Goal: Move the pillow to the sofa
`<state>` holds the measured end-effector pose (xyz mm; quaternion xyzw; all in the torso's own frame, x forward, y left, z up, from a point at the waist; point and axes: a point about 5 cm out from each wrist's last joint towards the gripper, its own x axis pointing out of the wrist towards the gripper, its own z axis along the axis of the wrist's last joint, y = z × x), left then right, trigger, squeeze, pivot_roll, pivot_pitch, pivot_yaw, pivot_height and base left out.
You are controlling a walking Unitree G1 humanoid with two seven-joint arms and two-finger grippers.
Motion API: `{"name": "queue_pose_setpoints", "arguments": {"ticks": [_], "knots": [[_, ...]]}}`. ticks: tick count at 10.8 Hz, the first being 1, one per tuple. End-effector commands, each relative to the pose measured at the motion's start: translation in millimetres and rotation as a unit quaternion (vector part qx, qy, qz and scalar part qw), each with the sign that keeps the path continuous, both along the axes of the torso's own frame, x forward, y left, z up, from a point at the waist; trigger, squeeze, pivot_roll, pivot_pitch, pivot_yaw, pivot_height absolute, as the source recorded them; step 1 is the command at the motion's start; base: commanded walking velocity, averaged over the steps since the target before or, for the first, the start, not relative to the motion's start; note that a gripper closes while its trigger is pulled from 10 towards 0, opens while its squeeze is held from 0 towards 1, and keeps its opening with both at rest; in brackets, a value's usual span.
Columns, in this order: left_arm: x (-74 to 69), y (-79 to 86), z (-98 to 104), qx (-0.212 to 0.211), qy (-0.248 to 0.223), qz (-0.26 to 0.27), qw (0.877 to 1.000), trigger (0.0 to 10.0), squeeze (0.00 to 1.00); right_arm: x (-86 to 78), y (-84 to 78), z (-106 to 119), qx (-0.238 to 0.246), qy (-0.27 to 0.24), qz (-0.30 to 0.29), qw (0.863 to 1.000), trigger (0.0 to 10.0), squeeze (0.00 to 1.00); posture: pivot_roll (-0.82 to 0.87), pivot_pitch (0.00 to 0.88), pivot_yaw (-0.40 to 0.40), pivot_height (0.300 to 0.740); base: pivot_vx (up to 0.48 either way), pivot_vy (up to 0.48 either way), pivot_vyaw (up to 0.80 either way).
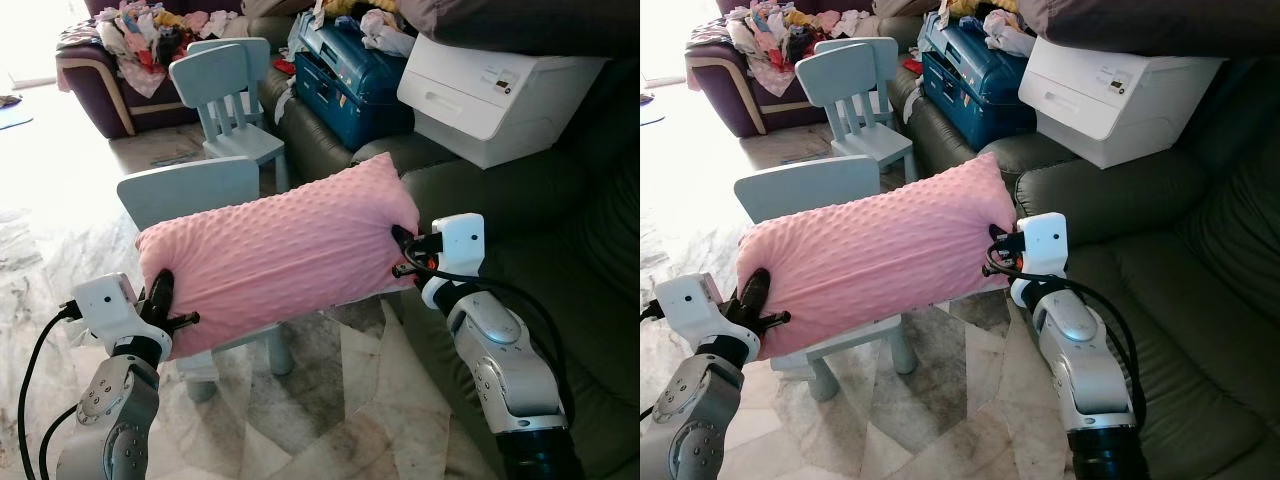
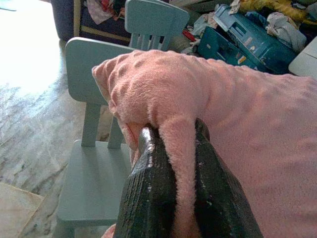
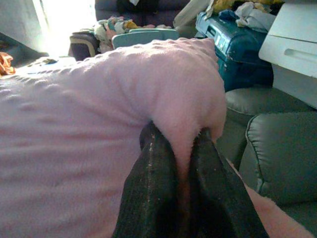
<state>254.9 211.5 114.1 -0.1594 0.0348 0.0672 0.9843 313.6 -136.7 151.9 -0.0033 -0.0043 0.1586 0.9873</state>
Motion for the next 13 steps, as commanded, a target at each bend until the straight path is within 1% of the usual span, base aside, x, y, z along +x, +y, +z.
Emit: {"name": "queue_pose_setpoints", "arguments": {"ticks": [1, 8, 11, 13], "knots": [[-4.0, 12.7, 0.2, 0.01, -0.001, 0.023, 1.0, 10.0, 0.0, 3.3, -7.9, 7.8, -0.002, -0.014, -0.021, 1.0, 10.0, 0.0, -0.2, 0.003, 0.022, 0.74, 0.0, 0.0, -0.8], [-3.8, 11.1, -3.3, 0.001, 0.002, 0.016, 1.0, 10.0, 0.0, 3.0, -7.2, 7.7, -0.003, -0.016, -0.021, 1.0, 10.0, 0.0, -0.21, 0.0, 0.027, 0.74, 0.0, 0.0, -0.8], [-4.4, 10.7, -2.9, 0.001, 0.0, 0.014, 1.0, 10.0, 0.0, 2.6, -7.2, 7.2, -0.002, -0.014, -0.022, 1.0, 10.0, 0.0, -0.21, 0.0, 0.029, 0.74, 0.275, 0.0, -0.8], [-4.5, 11.0, -3.5, -0.004, 0.002, 0.017, 1.0, 10.0, 0.0, 2.5, -7.0, 7.2, -0.001, -0.014, -0.022, 1.0, 10.0, 0.0, -0.21, 0.002, 0.029, 0.74, 0.0, 0.0, -0.8]]}}
